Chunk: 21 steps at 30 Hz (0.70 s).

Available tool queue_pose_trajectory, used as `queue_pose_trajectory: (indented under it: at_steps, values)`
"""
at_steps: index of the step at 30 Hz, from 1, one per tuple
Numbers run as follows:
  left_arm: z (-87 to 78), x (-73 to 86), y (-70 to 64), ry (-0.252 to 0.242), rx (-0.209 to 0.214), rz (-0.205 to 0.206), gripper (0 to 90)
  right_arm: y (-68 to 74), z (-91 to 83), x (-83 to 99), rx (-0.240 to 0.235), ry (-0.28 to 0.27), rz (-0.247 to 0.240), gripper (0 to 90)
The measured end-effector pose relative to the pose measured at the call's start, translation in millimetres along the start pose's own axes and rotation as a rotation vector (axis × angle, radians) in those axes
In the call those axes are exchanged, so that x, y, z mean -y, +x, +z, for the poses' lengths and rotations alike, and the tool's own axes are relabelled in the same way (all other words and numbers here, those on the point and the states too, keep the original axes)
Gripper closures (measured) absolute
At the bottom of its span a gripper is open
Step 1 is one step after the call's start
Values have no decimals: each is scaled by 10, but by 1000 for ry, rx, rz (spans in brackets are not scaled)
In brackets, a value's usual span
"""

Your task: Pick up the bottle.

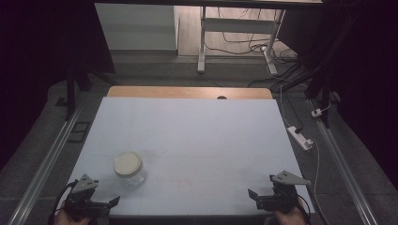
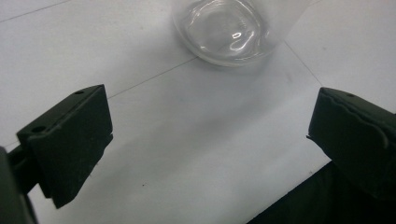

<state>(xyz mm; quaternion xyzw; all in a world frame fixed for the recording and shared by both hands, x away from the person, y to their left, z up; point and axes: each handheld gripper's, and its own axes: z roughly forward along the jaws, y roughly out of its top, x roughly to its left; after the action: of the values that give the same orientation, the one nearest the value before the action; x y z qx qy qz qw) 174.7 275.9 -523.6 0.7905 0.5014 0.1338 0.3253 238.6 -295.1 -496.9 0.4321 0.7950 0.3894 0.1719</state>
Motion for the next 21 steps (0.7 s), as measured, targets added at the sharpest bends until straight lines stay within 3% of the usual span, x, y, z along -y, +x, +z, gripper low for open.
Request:
queue_pose_trajectory:
  at_steps: [11,21]
  values:
    - [11,-4,27,13,35,-7,7,36,20,-4,-13,19,-40,0]
    - [20,-8,45,23,58,-14,0,15,16,-3,-28,16,-28,0]
